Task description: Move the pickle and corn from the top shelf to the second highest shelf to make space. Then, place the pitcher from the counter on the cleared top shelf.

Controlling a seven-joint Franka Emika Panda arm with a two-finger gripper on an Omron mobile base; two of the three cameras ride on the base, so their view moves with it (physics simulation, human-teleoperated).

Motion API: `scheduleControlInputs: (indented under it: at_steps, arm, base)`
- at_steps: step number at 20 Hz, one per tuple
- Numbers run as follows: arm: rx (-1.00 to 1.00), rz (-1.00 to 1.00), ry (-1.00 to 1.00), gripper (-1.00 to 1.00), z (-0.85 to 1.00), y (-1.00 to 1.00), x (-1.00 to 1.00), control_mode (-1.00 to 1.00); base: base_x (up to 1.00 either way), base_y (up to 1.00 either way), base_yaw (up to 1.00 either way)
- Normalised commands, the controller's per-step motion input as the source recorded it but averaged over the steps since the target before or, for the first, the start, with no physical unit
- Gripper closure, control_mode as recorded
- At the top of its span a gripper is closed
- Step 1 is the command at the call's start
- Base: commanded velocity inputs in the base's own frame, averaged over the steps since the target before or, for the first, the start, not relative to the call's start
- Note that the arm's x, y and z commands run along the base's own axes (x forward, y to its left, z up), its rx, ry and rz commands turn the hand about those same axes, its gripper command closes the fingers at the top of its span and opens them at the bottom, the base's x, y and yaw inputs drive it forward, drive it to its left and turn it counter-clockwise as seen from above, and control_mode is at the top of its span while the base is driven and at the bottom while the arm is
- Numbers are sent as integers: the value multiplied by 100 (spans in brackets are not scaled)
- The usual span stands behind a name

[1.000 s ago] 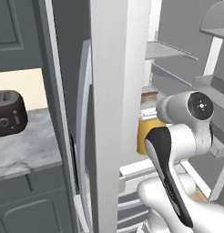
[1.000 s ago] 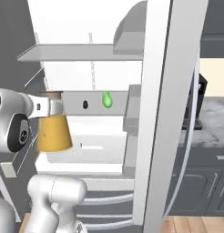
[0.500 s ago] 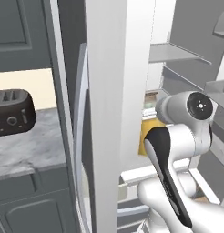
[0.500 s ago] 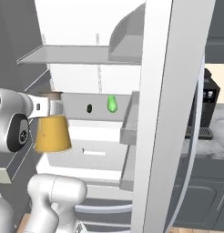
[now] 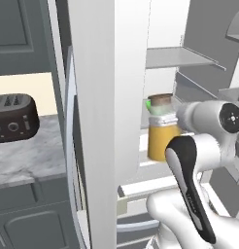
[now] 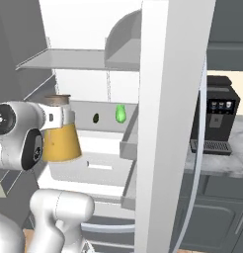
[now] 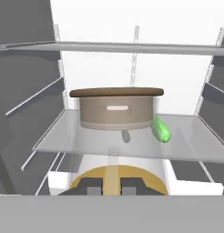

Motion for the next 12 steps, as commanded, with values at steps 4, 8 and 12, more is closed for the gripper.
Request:
scheduleControlInputs:
  at_steps: [4, 8, 12]
  arm:
    - [3, 9, -36, 100, 27, -14, 0, -100]
    - [2, 2, -29, 100, 48, 0, 5, -100]
    - [1, 0, -14, 100, 68, -1, 16, -100]
  base:
    - [0, 0, 0]
    - [0, 0, 0]
    - [0, 0, 0]
